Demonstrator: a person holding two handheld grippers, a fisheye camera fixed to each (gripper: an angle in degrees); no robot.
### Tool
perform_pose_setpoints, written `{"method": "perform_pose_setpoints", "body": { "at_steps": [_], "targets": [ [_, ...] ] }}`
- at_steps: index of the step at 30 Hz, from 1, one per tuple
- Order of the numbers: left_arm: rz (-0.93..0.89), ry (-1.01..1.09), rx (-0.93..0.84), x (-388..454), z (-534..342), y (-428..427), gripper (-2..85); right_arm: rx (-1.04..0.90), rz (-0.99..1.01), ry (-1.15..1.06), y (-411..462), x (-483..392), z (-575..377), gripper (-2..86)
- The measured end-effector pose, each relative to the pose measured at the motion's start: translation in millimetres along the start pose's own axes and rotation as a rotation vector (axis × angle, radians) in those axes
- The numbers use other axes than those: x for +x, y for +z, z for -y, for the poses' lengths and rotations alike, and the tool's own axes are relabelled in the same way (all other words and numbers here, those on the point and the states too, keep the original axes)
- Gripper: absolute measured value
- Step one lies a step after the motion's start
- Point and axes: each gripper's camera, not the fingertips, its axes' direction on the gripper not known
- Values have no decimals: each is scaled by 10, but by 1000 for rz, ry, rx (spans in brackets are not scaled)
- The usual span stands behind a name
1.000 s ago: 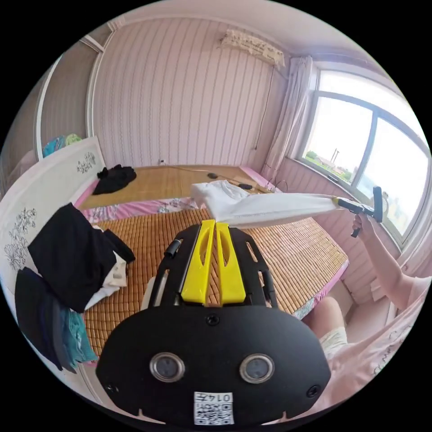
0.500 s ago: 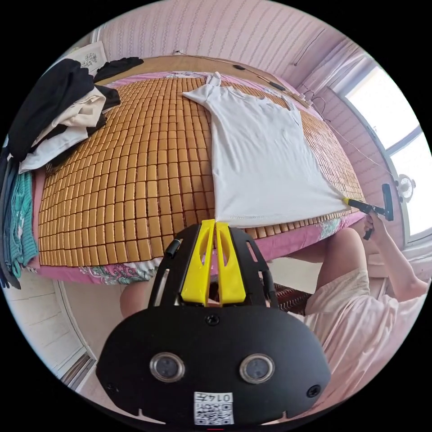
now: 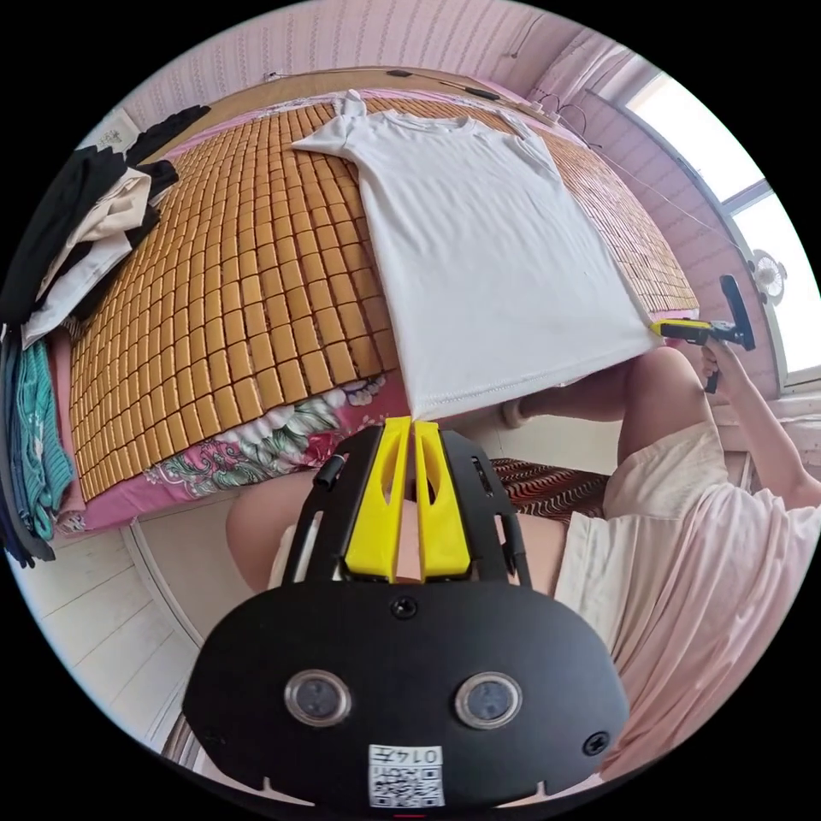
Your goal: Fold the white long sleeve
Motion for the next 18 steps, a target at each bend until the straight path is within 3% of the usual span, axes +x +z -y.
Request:
{"method": "perform_pose_setpoints", "body": {
  "at_steps": [7,18],
  "targets": [
    [67,85,48,108,720,-92,-7,97,-68,-26,-377,369,346,87],
    [-69,452,193,1575,4405,804,31,334,-187,72,-672,1340,3002,94]
  ]
}}
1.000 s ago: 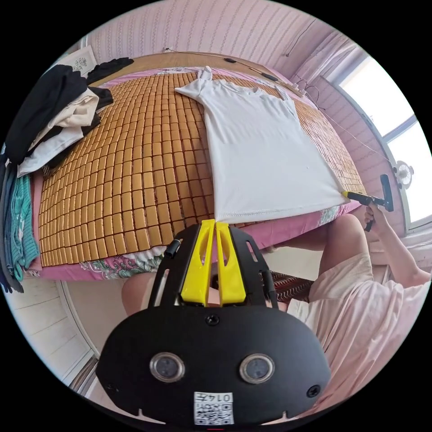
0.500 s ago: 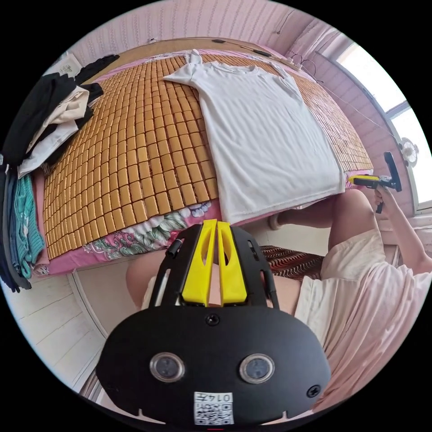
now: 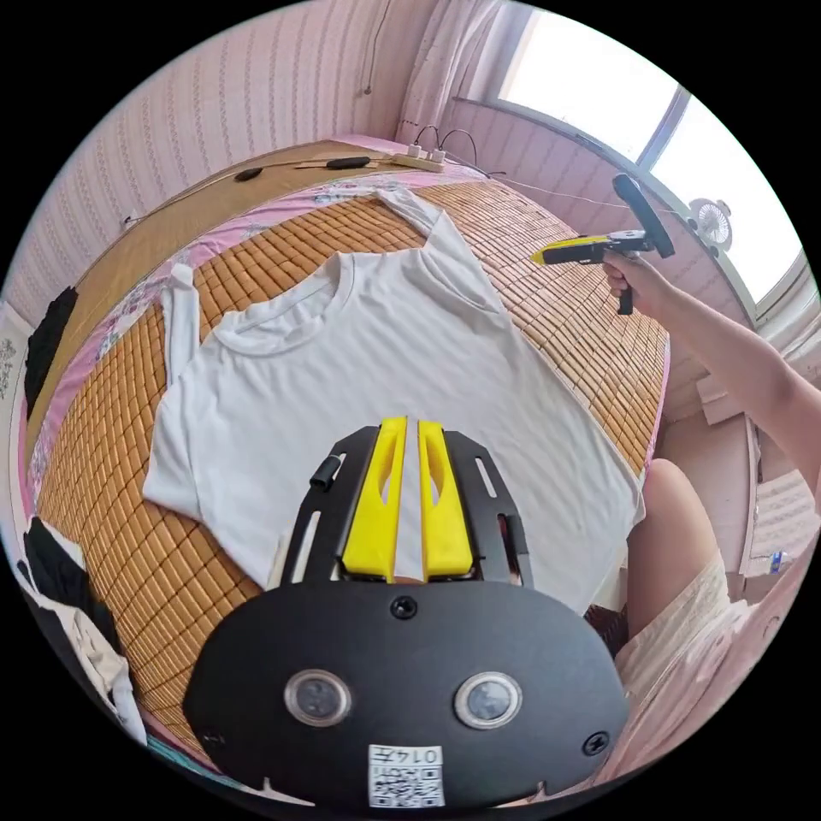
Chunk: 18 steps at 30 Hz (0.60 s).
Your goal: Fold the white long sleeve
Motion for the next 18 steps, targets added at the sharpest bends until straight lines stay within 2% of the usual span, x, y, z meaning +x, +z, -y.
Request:
{"method": "perform_pose_setpoints", "body": {
  "at_steps": [6,10,11,13,18],
  "targets": [
    [-9,38,11,78,1324,872,49,52,-39,130,499,335,952,111],
    [-1,26,-52,125,1693,1343,48,-31,-65,153,867,487,1234,87],
    [1,18,-97,141,1759,1508,42,-29,-51,144,886,516,1225,56],
    [1,23,-74,179,1794,1588,28,-7,-10,144,805,574,1113,10],
    [28,16,-69,257,1811,1667,-1,140,13,110,-78,667,131,1]
  ]
}}
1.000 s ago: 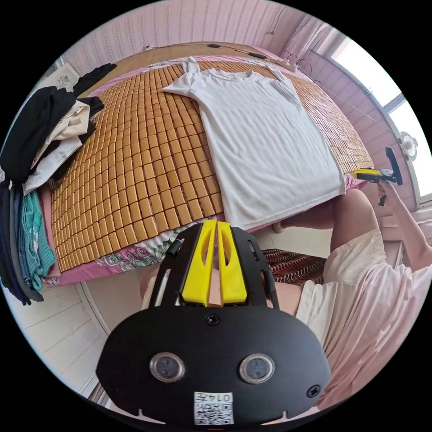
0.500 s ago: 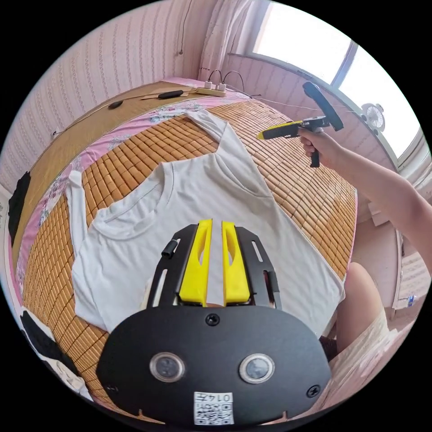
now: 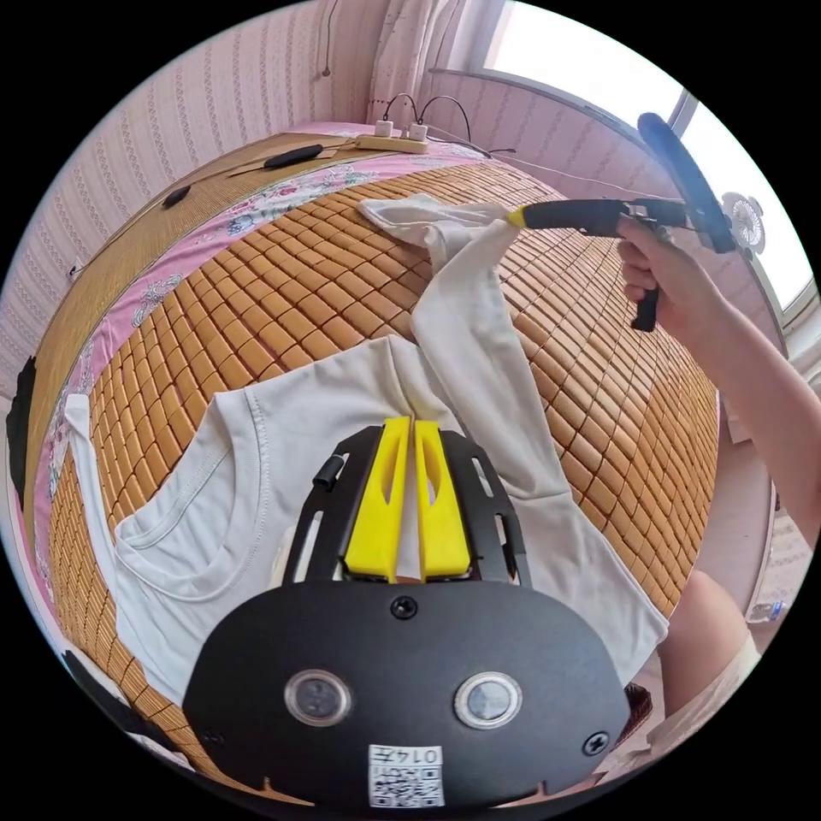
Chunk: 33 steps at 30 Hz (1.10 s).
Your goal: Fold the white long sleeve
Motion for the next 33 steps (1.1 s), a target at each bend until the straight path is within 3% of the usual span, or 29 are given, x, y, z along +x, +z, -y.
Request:
{"method": "perform_pose_setpoints", "body": {
  "at_steps": [4,8,13,19,23,28,33],
  "targets": [
    [-4,-1,20,21,-27,-73,-4,-7,10,92,-1037,82,-905,9],
    [-30,-19,-18,-17,-3,-130,-4,-95,-38,273,-1299,408,-1591,37],
    [-40,-10,-17,6,181,-234,5,-124,-116,417,-1242,716,-1972,67],
    [-36,21,-128,199,604,276,47,-271,-255,538,-580,1124,-1992,99],
    [-59,75,-168,337,676,496,12,-241,-242,487,-556,1045,-2024,22],
    [-35,119,-135,381,615,401,-8,-233,-172,513,-1184,987,-2215,7],
    [-86,116,4,343,564,99,-10,-312,-137,420,-1574,1120,-1915,9]
  ]
}}
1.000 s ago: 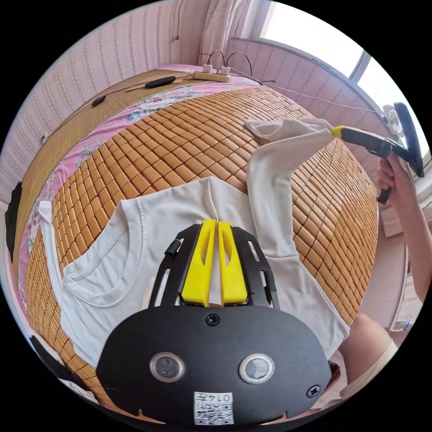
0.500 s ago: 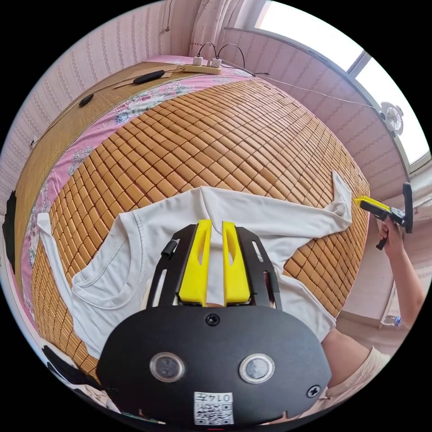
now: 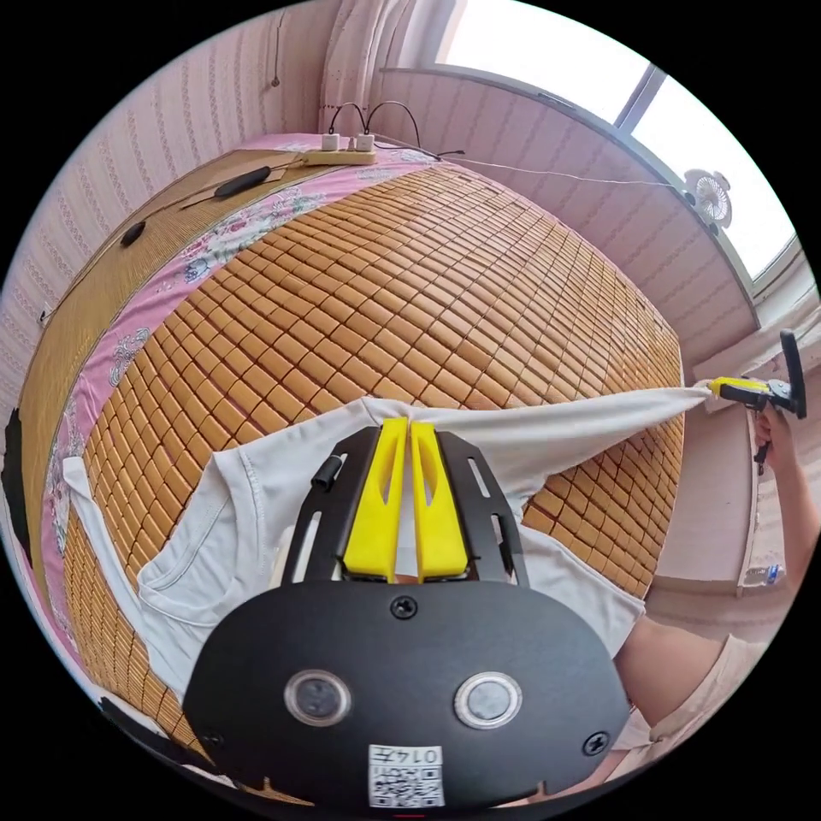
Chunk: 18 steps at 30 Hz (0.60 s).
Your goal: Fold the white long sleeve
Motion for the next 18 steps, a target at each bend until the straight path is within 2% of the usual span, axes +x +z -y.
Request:
{"method": "perform_pose_setpoints", "body": {
  "at_steps": [4,8,12,14,16,18],
  "targets": [
    [16,-64,-28,-17,-12,181,-9,-52,-62,8,453,218,517,25],
    [43,-77,-71,15,-42,216,-5,-37,42,76,709,305,539,64],
    [59,-92,-21,-24,-81,97,-4,-23,38,36,912,140,598,34],
    [59,-105,-51,-51,-83,189,-5,-104,-23,3,1185,22,668,4],
    [92,-109,-119,-60,-88,328,-6,-74,-40,-20,1203,-37,699,-3],
    [108,-93,-100,-57,-132,342,-7,-73,-92,-21,1215,-70,764,-5]
  ]
}}
